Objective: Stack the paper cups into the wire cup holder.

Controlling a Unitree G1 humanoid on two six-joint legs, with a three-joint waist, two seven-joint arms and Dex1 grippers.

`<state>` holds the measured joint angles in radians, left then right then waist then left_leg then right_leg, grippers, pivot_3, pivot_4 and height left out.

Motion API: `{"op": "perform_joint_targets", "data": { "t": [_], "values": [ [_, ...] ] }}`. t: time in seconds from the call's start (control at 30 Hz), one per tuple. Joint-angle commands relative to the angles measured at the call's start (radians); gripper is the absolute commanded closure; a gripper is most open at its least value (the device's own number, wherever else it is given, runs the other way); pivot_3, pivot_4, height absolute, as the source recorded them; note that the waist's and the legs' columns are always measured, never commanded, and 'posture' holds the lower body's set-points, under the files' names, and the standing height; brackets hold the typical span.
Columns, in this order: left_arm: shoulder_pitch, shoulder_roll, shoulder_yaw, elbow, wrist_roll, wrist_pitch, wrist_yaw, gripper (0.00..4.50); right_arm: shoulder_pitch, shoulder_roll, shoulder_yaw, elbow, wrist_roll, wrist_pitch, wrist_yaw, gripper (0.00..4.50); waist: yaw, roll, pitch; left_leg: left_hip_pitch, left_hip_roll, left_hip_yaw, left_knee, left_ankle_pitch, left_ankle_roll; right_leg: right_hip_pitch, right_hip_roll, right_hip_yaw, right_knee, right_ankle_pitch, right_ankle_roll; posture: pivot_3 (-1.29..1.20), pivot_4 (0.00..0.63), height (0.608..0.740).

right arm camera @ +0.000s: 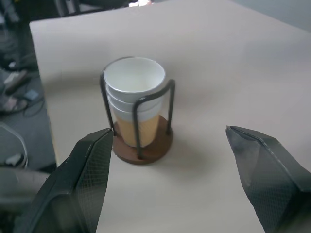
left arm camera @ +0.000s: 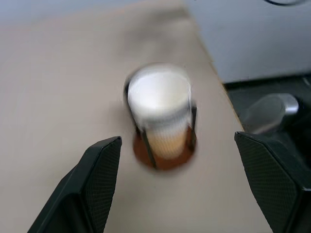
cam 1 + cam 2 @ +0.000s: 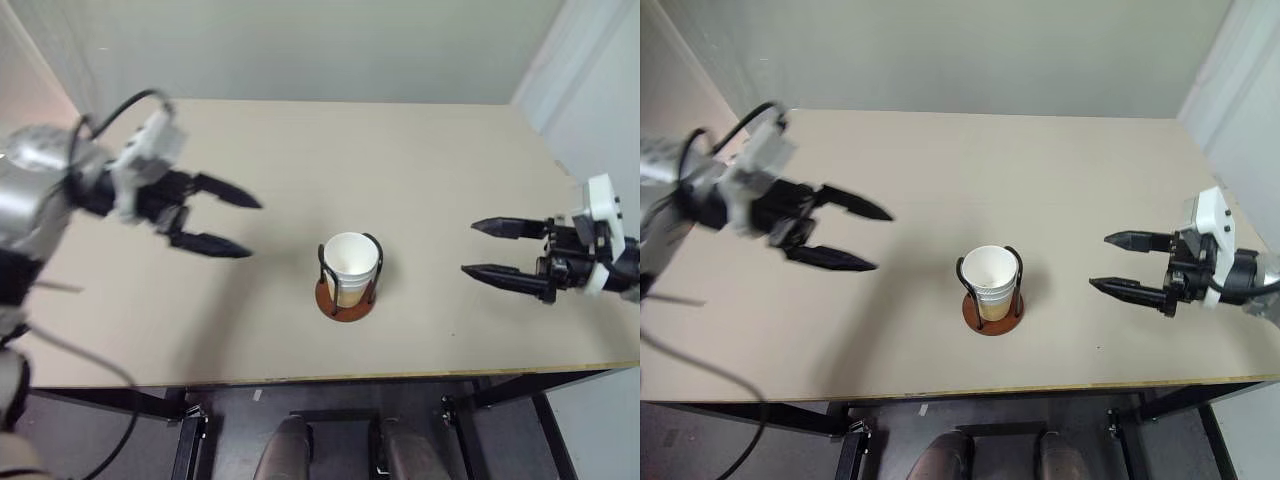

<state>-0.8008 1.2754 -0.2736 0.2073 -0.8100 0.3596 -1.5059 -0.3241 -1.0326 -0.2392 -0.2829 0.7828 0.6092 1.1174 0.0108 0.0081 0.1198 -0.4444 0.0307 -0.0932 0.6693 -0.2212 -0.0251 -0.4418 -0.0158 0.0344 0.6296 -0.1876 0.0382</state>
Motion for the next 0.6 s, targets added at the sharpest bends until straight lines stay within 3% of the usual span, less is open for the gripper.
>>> {"op": "perform_joint_targets", "data": {
  "t": [0.03,0.17,0.3,0.4,0.6],
  "values": [
    [0.262,0.029,0.283,-0.124,-0.089,0.097,0.130,0.44,-0.114,0.007,0.088,0.131,-0.085,-0.071,0.100,0.57,0.005,0.000,0.000,0.001,0.000,0.000,-0.002,0.000,0.000,0.000,0.000,0.000,0.001,-0.003,-0.006,0.00,0.150,0.740],
    [0.617,-0.021,0.615,-0.250,-0.086,0.185,0.240,0.44,-0.250,0.052,0.179,0.301,-0.165,-0.124,0.184,0.57,0.010,-0.002,0.000,0.005,0.000,0.000,-0.005,-0.001,-0.001,-0.002,-0.001,-0.002,0.012,-0.007,-0.014,0.00,0.150,0.740],
    [0.815,-0.076,0.831,-0.354,-0.059,0.249,0.286,0.44,-0.333,0.102,0.224,0.424,-0.211,-0.153,0.244,0.57,0.005,-0.002,0.000,0.011,0.001,0.001,-0.008,-0.001,-0.003,-0.002,-0.002,-0.003,0.017,-0.009,-0.022,0.00,0.150,0.740],
    [0.858,-0.094,0.910,-0.387,-0.051,0.278,0.295,0.44,-0.364,0.132,0.237,0.469,-0.228,-0.161,0.278,0.57,0.005,-0.002,0.000,0.013,0.002,0.000,-0.009,0.001,-0.005,-0.001,-0.002,-0.005,0.017,-0.007,-0.028,0.00,0.150,0.740],
    [0.859,-0.101,0.919,-0.397,-0.019,0.297,0.294,0.44,-0.392,0.171,0.247,0.509,-0.268,-0.174,0.300,0.57,0.000,-0.001,0.000,0.019,0.001,0.000,-0.009,0.002,-0.006,0.003,-0.002,-0.003,0.017,-0.005,-0.034,0.00,0.150,0.740]
  ]
}}
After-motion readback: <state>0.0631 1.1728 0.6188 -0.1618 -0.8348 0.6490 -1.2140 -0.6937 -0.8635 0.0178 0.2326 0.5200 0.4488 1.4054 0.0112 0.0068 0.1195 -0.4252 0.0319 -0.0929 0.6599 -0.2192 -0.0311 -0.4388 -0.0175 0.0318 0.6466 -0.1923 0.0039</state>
